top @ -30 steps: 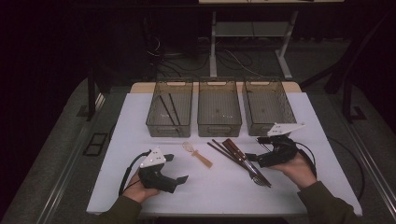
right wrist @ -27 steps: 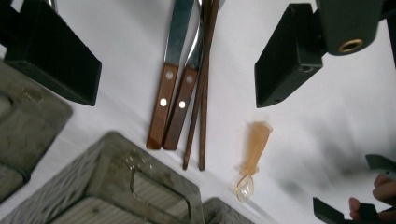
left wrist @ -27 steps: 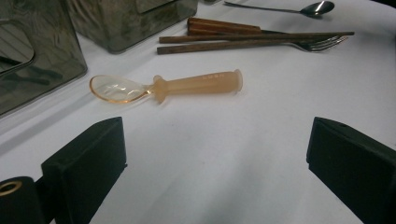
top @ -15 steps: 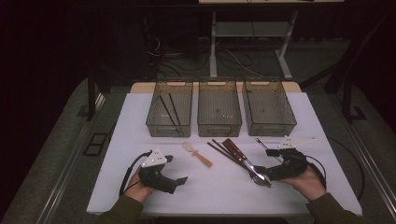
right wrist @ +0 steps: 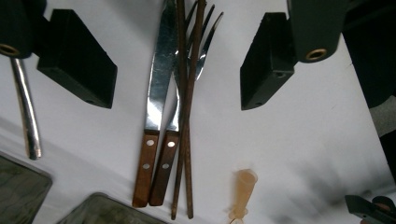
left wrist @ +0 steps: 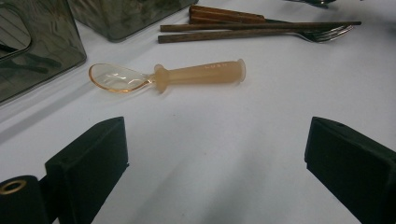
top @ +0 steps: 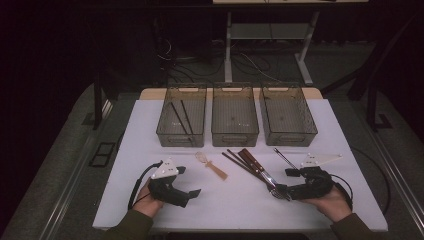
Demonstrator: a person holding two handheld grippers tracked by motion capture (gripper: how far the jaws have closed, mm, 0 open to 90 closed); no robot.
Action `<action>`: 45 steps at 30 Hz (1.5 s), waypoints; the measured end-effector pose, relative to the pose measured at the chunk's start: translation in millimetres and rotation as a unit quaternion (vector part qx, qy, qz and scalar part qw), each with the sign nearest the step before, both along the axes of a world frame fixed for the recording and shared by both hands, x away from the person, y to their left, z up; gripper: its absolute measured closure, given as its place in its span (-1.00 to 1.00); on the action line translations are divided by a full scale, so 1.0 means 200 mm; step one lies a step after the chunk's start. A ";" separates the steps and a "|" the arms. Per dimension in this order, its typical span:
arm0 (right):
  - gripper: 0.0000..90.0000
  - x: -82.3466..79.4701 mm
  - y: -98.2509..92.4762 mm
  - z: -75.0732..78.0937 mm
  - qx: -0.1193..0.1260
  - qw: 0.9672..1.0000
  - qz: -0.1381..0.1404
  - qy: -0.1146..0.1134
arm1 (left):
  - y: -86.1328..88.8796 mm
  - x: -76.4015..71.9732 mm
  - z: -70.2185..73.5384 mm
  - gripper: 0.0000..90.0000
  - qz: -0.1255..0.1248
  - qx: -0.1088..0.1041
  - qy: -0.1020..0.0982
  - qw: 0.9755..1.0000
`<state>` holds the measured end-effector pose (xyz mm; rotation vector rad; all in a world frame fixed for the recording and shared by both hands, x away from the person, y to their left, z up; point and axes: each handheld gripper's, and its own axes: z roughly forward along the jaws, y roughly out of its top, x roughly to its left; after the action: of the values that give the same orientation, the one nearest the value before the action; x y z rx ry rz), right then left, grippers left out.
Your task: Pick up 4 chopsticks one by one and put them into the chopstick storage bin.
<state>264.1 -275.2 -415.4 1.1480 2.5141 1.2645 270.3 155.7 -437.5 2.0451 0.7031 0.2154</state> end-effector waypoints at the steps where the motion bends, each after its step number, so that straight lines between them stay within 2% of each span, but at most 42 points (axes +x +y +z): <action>1: -0.33 0.00 0.00 0.00 0.000 1.000 0.001 0.000 | 0.00 0.00 0.00 -0.89 0.000 0.000 0.000 1.000; 4: -0.22 0.00 0.01 -0.01 -0.005 1.000 0.010 -0.007 | 0.00 0.00 0.00 -0.89 -0.001 0.001 0.001 1.000; 15: 0.30 0.01 0.06 -0.04 -0.023 0.999 0.029 -0.005 | -0.01 0.00 0.00 -0.88 -0.002 0.003 0.002 1.000; 24: 0.60 0.02 0.12 -0.08 -0.055 0.998 0.041 -0.012 | -0.01 0.00 0.00 -0.87 -0.001 0.001 0.002 1.000; 36: 0.67 0.04 0.15 -0.11 -0.079 0.996 0.042 -0.016 | -0.01 0.00 0.00 -0.87 -0.003 0.002 0.002 1.000; 45: 0.75 0.04 0.16 -0.12 -0.080 0.996 0.041 -0.011 | -0.01 0.00 0.00 -0.87 -0.003 0.002 0.001 1.000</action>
<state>272.1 -243.9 -439.2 1.0010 2.6141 1.0643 270.7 154.2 -437.7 2.0515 0.6979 0.2112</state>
